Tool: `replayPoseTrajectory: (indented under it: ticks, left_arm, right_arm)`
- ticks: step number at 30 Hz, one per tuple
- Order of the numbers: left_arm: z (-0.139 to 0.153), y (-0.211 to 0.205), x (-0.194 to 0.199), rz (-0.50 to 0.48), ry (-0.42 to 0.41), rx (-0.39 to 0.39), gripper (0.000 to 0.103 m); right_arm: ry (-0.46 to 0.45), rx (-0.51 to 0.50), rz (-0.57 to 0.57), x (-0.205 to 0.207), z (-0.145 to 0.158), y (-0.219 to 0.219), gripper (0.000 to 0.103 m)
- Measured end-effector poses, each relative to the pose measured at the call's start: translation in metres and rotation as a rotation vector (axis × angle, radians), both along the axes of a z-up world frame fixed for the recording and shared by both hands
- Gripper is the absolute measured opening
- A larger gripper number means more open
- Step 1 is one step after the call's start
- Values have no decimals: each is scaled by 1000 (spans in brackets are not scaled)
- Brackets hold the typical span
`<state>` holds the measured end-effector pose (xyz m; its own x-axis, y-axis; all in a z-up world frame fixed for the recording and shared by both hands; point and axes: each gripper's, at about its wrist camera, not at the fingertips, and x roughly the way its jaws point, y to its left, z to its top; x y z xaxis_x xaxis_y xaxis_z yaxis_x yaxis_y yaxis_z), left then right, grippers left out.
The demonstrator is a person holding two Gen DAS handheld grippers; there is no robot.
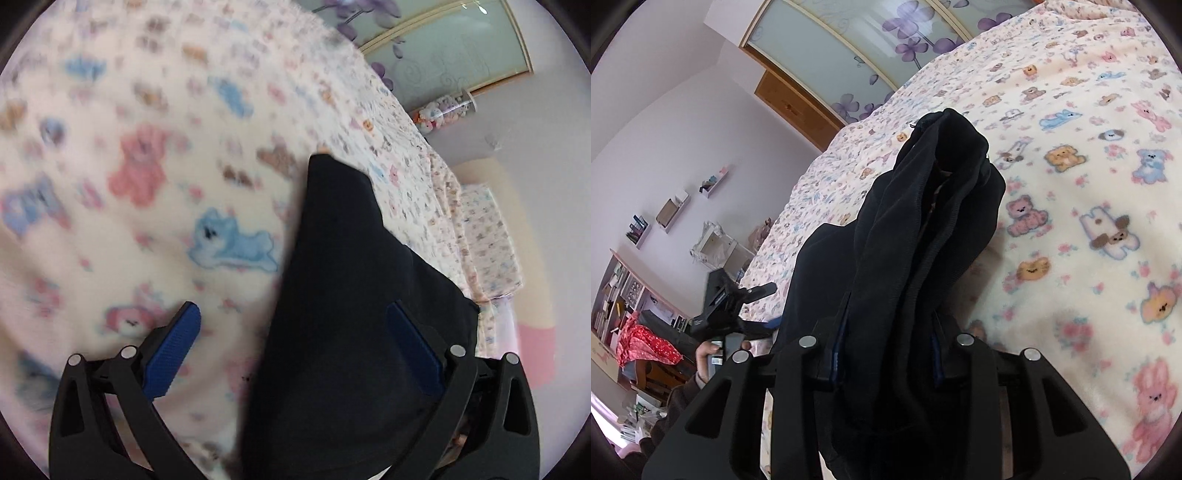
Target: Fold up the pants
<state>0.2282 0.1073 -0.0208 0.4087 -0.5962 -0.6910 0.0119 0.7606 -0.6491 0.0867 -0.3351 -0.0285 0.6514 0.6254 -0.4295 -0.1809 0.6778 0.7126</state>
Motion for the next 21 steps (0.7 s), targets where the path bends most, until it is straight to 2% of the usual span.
replayPoseTrajectory:
  ticks: [2, 3, 4, 5, 6, 7, 10, 12, 13, 15, 16, 18, 20, 21]
  left_arm:
    - [1, -10, 2, -44, -15, 39, 100]
    - [2, -13, 1, -61, -26, 19, 99]
    - [4, -16, -1, -88, -36, -33, 98]
    - [6, -22, -2, -122, -41, -109, 90]
    - [5, -27, -3, -130, -42, -108, 91]
    - [5, -32, -3, -134, -43, -72, 91]
    - [-8, -50, 0, -170, 15, 3, 90]
    - [-7, -53, -3, -163, 0, 4, 86]
    - [-5, -52, -4, -154, -2, 0, 80]
    - [1, -52, -8, -127, -8, 24, 54]
    - [4, -52, -12, -127, -24, 32, 48]
    - [18, -53, -21, -135, -74, 62, 23]
    - [31, -58, -25, -144, -124, 89, 12]
    - [34, -59, -26, -146, -133, 95, 11]
  right_arm:
    - [6, 4, -1, 1, 0, -1, 36]
    - [7, 4, -1, 2, -1, -1, 36]
    - [7, 4, 0, 1, -1, -1, 36]
    - [8, 5, -1, 0, -1, -2, 36]
    - [10, 5, -3, 0, -2, -3, 36]
    - [12, 8, -4, 1, -2, -4, 36]
    - [21, 13, -4, 3, -4, -7, 36]
    - [35, 19, -11, 5, -6, -10, 36]
    - [41, 20, -15, 5, -8, -11, 36]
    - [42, 26, -27, 4, -8, -12, 36]
    - [34, 34, -30, 4, -7, -12, 36]
    - [2, 45, -35, 2, -1, -11, 35]
    - [-27, 70, -45, 1, 3, -12, 35]
    - [-41, 84, -50, 2, 6, -14, 34]
